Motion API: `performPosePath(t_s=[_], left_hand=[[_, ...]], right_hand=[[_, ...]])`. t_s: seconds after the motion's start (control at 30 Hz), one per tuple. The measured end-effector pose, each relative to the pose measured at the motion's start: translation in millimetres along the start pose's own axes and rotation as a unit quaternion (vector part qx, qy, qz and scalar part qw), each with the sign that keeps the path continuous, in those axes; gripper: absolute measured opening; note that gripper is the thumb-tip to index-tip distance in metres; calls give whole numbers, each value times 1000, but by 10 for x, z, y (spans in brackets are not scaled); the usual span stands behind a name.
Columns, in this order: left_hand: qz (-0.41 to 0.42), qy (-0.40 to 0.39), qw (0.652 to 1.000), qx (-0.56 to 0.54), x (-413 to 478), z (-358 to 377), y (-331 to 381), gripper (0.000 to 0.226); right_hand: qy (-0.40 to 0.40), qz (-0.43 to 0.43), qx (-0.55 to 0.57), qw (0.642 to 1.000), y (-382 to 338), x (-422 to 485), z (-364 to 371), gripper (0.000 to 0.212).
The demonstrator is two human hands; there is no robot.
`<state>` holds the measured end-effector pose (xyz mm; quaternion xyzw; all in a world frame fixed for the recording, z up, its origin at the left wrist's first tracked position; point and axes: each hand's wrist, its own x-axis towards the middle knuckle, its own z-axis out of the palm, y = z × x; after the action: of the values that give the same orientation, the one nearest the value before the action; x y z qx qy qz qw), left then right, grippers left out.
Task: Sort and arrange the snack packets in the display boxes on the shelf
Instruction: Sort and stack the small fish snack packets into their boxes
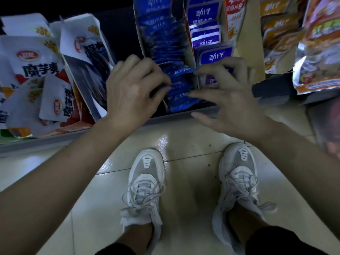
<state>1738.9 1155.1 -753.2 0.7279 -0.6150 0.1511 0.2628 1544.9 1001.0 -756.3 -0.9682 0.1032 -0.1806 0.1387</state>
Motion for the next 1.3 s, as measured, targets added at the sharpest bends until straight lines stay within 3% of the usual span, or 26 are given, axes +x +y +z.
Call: performPosePath(t_s=[0.17, 0.23, 0.37, 0.47, 0.6, 0.73, 0.9, 1.17, 1.3], left_hand=[[-13, 5, 1000, 18, 30, 62, -19, 16], [-13, -34, 999, 23, 56, 41, -19, 13], [-17, -131, 990, 55, 121, -58, -52, 36], [-13, -160, 983, 87, 190, -96, -59, 37], [6, -147, 985, 92, 185, 0, -40, 31], [-23, -91, 995, 24, 233, 20, -127, 29], [-81, -54, 992, -82, 284, -29, -117, 23], [-100, -21, 986, -132, 237, -24, -49, 21], [-92, -30, 984, -150, 207, -22, -24, 19]], right_hand=[[30, 8, -23, 999, 61, 30, 83, 15], [32, 9, -33, 999, 66, 35, 100, 14], [31, 3, -24, 999, 75, 29, 110, 14], [33, 6, -14, 999, 82, 44, 106, 13], [54, 2, 8, 998, 82, 66, 103, 13], [86, 31, 41, 995, 114, 224, -31, 20], [56, 68, 69, 994, 144, 396, -170, 28], [-2, -6, -9, 1000, 115, 361, -22, 20], [32, 53, 62, 996, 77, 295, -59, 52]])
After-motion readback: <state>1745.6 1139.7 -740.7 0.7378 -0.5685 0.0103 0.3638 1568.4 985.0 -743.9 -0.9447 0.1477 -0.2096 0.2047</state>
